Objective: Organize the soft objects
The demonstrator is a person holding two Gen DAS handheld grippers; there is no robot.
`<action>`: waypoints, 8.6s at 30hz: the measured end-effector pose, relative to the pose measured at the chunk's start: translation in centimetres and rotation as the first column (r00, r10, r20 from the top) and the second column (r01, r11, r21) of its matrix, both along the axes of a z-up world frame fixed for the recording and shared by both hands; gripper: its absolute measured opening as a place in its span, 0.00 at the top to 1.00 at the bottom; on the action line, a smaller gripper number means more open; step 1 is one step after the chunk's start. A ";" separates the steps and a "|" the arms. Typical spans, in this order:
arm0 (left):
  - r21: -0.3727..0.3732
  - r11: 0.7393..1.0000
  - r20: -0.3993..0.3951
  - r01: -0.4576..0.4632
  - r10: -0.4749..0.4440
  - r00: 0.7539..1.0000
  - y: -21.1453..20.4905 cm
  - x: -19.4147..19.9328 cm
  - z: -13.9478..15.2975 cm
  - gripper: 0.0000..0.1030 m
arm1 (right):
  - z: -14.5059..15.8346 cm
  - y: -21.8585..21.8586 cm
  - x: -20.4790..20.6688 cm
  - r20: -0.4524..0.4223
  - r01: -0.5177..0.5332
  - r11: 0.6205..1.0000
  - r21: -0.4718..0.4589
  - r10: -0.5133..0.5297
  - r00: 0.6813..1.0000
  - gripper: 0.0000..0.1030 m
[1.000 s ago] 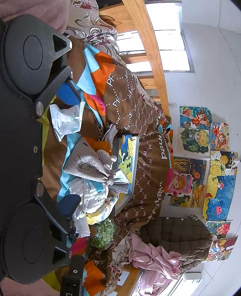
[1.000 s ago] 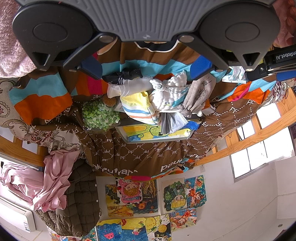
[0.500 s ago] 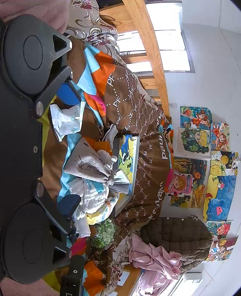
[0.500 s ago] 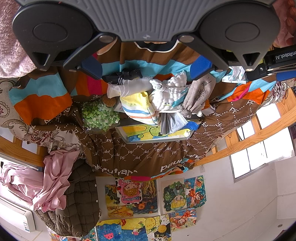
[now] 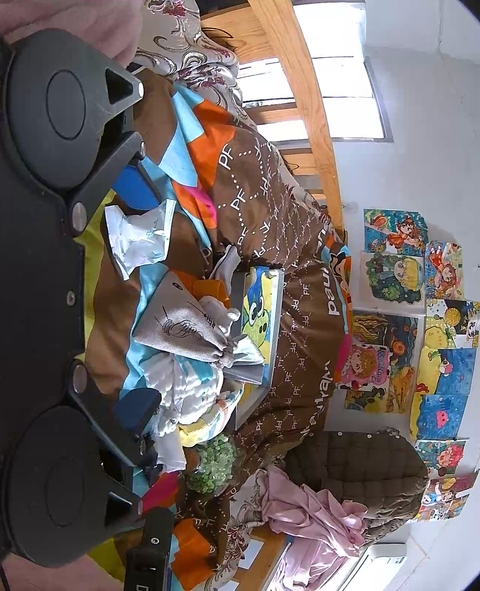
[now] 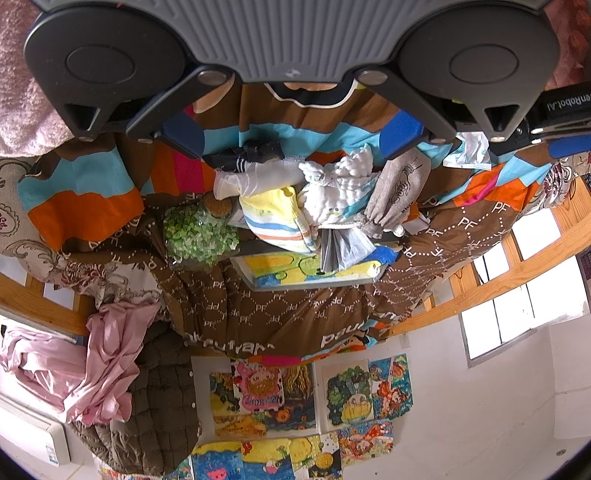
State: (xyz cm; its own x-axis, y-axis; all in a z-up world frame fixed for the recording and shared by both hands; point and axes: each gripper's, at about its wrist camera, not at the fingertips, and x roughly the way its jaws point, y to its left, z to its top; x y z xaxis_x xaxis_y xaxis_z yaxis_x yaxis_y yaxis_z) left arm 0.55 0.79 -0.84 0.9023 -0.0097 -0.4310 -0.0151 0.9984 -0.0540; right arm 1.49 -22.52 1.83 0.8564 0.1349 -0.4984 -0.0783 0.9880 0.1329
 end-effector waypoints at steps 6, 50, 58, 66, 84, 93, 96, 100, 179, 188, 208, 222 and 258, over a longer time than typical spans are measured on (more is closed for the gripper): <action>-0.044 0.999 -0.080 0.021 -0.024 0.997 0.2 1.2 0.1 0.01 | 0.5 0.2 2.2 -0.101 -0.042 0.999 0.020 0.044 0.994 0.00; -0.165 0.927 -0.306 0.337 -0.373 0.876 0.8 24.6 -5.8 0.03 | -7.3 8.8 19.6 -0.094 -0.513 0.715 -0.474 0.539 0.837 0.03; -0.257 0.921 -0.312 0.293 -0.366 0.877 2.0 24.8 -6.1 0.20 | -7.9 9.2 20.0 -0.138 -0.555 0.697 -0.454 0.561 0.816 0.22; -0.291 0.907 -0.313 0.303 -0.389 0.866 2.0 24.6 -6.1 0.42 | -7.6 8.9 20.2 -0.159 -0.558 0.718 -0.416 0.546 0.822 0.38; -0.412 0.883 -0.089 0.226 -0.286 0.954 5.3 20.5 -2.3 0.81 | -3.7 5.8 17.9 -0.030 -0.482 0.829 -0.283 0.495 0.868 0.77; -0.429 0.869 0.052 0.248 -0.250 0.967 4.8 20.2 1.2 0.81 | 0.7 1.6 18.9 0.198 -0.354 0.931 -0.087 0.365 0.910 0.77; -0.403 0.878 0.092 0.260 -0.244 0.965 4.1 21.5 2.9 0.81 | 1.7 0.5 21.7 0.229 -0.308 0.951 -0.026 0.306 0.924 0.77; -0.392 0.886 0.100 0.247 -0.226 0.969 2.9 25.6 4.4 0.81 | 1.7 -1.0 26.7 0.232 -0.253 0.965 0.075 0.230 0.945 0.76; -0.254 0.967 0.090 0.023 -0.001 0.996 -2.0 28.0 9.8 0.01 | 7.4 -4.4 26.2 0.289 -0.145 0.978 0.152 0.097 0.952 0.00; -0.208 0.976 0.179 0.057 -0.019 0.984 -1.1 20.5 9.8 0.01 | 6.7 -2.1 19.2 0.366 -0.182 0.981 0.073 0.143 0.920 0.00; -0.189 0.978 0.092 0.086 -0.069 0.993 2.2 9.3 3.5 0.01 | 1.9 0.7 8.5 0.253 -0.231 0.973 -0.005 0.225 0.941 0.00; -0.209 0.975 -0.114 -0.079 0.056 0.992 4.5 9.2 -0.1 0.01 | 0.2 3.3 9.2 0.139 -0.300 0.952 -0.068 0.307 0.942 0.00; -0.375 0.891 -0.423 -0.254 0.080 0.903 8.2 15.9 -7.1 0.26 | -8.0 17.0 22.6 -0.003 -0.544 0.624 -0.562 0.655 0.755 0.01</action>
State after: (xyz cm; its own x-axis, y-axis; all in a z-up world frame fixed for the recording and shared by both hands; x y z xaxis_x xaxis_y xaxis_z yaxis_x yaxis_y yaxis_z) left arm 16.47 8.98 -7.89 0.6672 -0.1292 -0.7335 -0.2864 0.8646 -0.4128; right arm 24.10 -5.51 -6.21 0.7560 0.4330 -0.4908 -0.6448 0.6218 -0.4446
